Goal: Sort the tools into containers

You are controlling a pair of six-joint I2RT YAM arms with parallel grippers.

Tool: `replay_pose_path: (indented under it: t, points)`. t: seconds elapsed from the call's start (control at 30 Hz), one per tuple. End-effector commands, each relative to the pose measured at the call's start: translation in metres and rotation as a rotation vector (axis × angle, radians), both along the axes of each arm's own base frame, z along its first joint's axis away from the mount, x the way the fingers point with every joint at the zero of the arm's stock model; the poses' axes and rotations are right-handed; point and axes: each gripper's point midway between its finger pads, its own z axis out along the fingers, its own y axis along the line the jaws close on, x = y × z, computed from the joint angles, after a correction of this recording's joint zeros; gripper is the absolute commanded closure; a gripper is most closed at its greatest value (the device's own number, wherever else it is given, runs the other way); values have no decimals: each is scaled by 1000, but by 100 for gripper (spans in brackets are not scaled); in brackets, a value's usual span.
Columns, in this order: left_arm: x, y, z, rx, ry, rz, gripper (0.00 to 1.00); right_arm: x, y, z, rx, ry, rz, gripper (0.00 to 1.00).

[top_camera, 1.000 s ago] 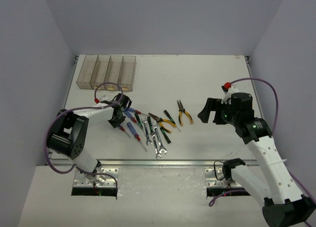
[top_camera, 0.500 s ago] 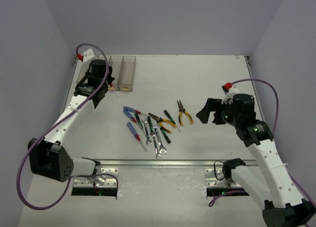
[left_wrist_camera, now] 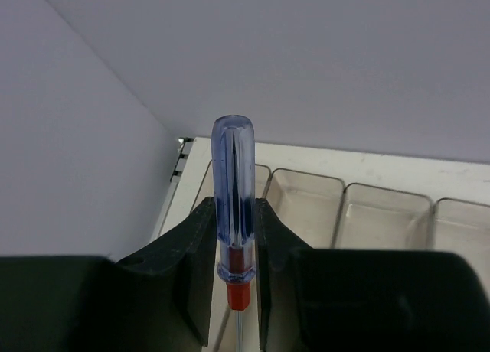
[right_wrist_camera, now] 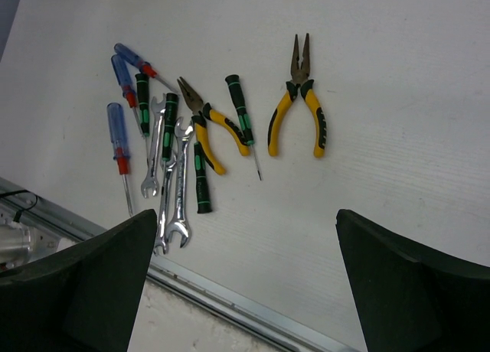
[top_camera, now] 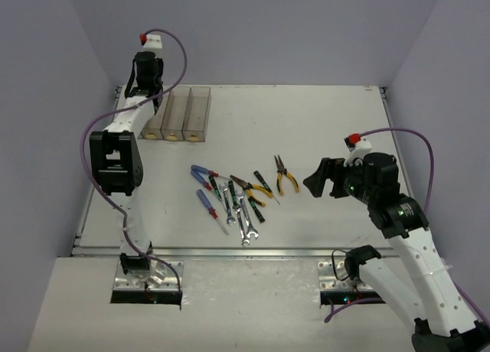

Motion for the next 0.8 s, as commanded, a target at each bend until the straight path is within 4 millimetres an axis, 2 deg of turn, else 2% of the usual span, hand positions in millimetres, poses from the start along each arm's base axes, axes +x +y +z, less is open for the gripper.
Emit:
replay_pose_path:
  t: [0.0, 0.1, 0.13, 0.27, 0.47, 0.57, 0.6, 0.63, 0.67, 0.77]
  points:
    - [12, 43, 35, 94, -68, -44, 100, 3, 0, 8, -13, -46, 4, 1]
    - [14, 56, 9, 110, -4, -59, 100, 2, 1, 6, -10, -45, 11, 1]
    - [14, 63, -9, 116, 29, -71, 100, 1, 2, 6, -6, -45, 15, 1]
    - [17, 70, -52, 128, 116, -100, 100, 2, 5, 3, -4, -34, 27, 1]
    - [21, 66, -95, 82, 163, -146, 98, 4, 10, -2, -2, 5, 54, 1]
    - [22, 67, -110, 66, 184, -148, 97, 1, 14, -2, 2, 11, 83, 1]
    - [21, 68, -115, 62, 191, -145, 94, 0, 15, 0, 6, 6, 94, 1]
    - [21, 70, -117, 55, 193, -136, 84, -2, 17, 2, 14, -1, 111, 1]
    - [20, 70, -118, 50, 194, -130, 63, -4, 19, 4, 21, -2, 123, 1]
    - [15, 72, -111, 37, 180, -103, 36, -9, 28, 8, 56, -8, 177, 1]
